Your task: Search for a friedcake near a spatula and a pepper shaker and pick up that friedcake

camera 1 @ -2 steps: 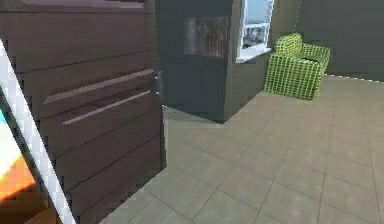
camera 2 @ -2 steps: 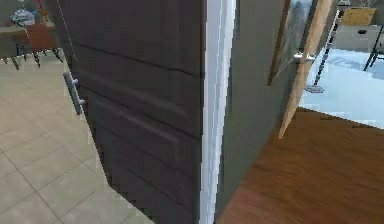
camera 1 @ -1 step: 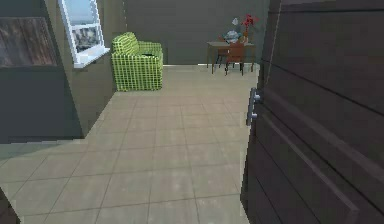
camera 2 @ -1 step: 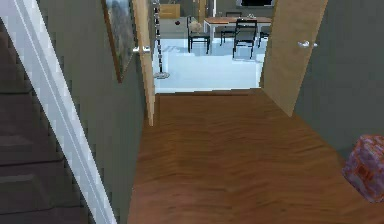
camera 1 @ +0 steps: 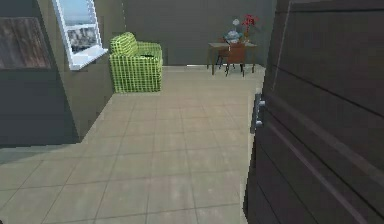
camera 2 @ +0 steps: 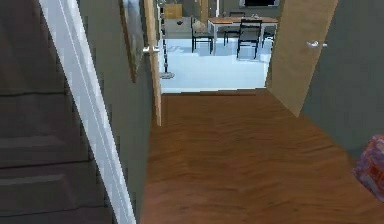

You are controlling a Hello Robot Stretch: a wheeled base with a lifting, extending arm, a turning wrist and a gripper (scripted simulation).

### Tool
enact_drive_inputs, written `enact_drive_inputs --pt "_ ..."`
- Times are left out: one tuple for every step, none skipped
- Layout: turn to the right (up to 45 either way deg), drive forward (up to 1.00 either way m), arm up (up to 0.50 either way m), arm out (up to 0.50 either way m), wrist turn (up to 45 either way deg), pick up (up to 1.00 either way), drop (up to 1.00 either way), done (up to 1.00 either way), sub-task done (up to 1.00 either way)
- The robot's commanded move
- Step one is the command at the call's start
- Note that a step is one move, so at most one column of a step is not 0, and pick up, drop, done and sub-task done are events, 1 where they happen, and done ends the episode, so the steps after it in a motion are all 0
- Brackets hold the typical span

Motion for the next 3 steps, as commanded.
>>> enact_drive_inputs --pt "-6.0 0.0 0.0 0.0 0.0 0.0 0.0 0.0 0.0" --pt "0.0 1.0 0.0 0.0 0.0 0.0 0.0 0.0 0.0" --pt "-3.0 0.0 0.0 0.0 0.0 0.0 0.0 0.0 0.0"
